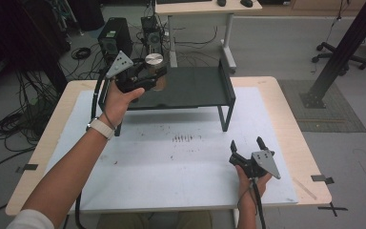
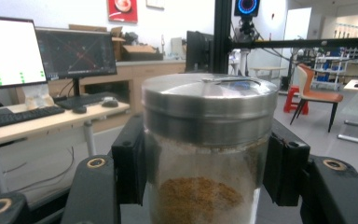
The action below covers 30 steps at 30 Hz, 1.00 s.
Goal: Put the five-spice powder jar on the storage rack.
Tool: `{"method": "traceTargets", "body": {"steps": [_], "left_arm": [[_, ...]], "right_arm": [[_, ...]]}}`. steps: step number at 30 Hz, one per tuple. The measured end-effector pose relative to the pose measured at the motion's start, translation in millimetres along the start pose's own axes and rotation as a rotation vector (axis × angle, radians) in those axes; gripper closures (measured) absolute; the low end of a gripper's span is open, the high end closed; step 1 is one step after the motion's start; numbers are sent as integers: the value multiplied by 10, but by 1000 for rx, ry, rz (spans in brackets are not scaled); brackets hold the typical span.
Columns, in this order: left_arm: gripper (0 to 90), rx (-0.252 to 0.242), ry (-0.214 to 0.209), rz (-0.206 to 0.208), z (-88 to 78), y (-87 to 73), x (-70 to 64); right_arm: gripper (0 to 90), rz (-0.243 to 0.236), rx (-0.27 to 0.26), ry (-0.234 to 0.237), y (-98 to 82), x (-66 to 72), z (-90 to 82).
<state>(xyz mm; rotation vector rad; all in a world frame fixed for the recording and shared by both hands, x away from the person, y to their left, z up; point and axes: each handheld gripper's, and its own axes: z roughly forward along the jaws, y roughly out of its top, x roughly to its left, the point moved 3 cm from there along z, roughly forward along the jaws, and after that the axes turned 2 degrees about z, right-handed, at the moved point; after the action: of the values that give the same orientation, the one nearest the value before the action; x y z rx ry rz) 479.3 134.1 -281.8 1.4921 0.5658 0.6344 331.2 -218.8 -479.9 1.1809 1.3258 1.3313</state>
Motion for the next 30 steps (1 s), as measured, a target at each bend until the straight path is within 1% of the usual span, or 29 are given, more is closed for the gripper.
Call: {"method": "traceTargets", "body": {"steps": [7, 10, 15, 18, 23, 30], "left_arm": [[430, -4, 7, -10, 145, -71, 37], [430, 2, 17, -16, 203, -118, 52], [430, 21, 31, -14, 284, -218, 63], [430, 22, 36, -23, 331, -272, 72], [430, 35, 40, -23, 388, -352, 79], [430, 51, 42, -21, 411, -419, 97]], "right_arm": [[77, 0, -1, 1, 0, 0, -3], [77, 2, -3, 0, 0, 1, -3], [77, 3, -5, 1, 0, 0, -4], [77, 3, -5, 1, 0, -1, -4], [77, 2, -5, 2, 0, -1, -5], [76, 3, -4, 2, 0, -1, -5]]}}
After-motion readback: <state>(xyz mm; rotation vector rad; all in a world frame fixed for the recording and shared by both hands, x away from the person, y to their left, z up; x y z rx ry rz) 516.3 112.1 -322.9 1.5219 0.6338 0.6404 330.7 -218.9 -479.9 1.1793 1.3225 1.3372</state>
